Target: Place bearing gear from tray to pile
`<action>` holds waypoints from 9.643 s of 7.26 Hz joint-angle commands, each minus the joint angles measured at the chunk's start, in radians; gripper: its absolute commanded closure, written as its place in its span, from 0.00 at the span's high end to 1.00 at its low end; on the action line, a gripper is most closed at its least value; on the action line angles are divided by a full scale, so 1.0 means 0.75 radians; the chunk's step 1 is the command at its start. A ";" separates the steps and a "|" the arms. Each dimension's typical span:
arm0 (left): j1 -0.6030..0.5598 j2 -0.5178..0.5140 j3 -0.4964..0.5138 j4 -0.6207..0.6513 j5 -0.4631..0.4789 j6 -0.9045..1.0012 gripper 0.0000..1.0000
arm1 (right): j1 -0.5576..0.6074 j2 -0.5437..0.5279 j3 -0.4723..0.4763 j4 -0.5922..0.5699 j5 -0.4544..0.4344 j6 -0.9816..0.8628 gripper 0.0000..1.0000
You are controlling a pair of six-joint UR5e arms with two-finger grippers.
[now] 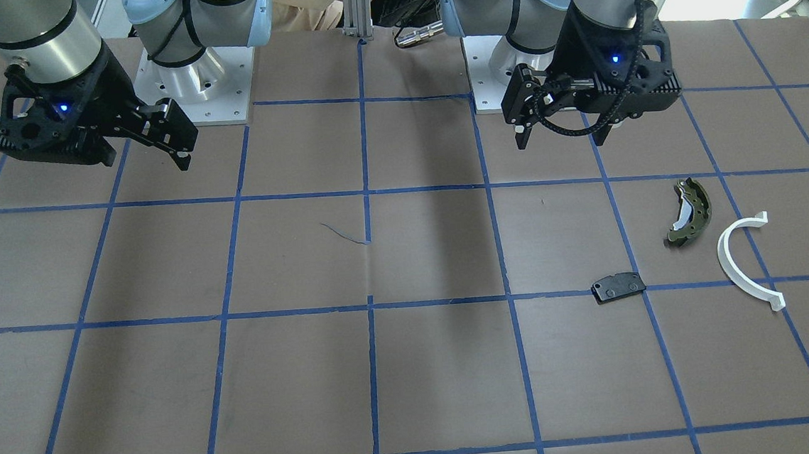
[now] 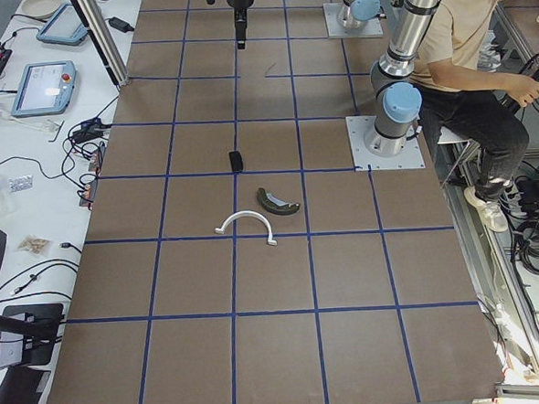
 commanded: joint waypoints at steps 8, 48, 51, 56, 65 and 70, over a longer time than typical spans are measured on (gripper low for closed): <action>0.000 0.000 0.000 0.000 -0.001 0.000 1.00 | -0.168 0.007 0.000 0.013 -0.010 -0.210 1.00; -0.004 0.002 -0.017 0.004 -0.001 -0.004 1.00 | -0.462 0.390 0.006 -0.284 -0.039 -0.759 0.00; -0.004 0.002 -0.019 0.004 -0.001 -0.004 1.00 | -0.120 0.348 0.102 -0.304 0.035 -0.264 0.00; -0.004 0.004 -0.023 0.004 -0.001 -0.004 1.00 | 0.367 0.473 0.172 -0.647 0.139 0.469 0.00; -0.012 0.002 -0.031 0.006 0.003 -0.006 1.00 | 0.683 0.710 0.172 -0.960 0.236 0.754 0.34; 0.000 0.000 -0.023 0.020 -0.025 0.008 1.00 | 0.569 0.578 0.172 -0.788 0.144 0.643 0.80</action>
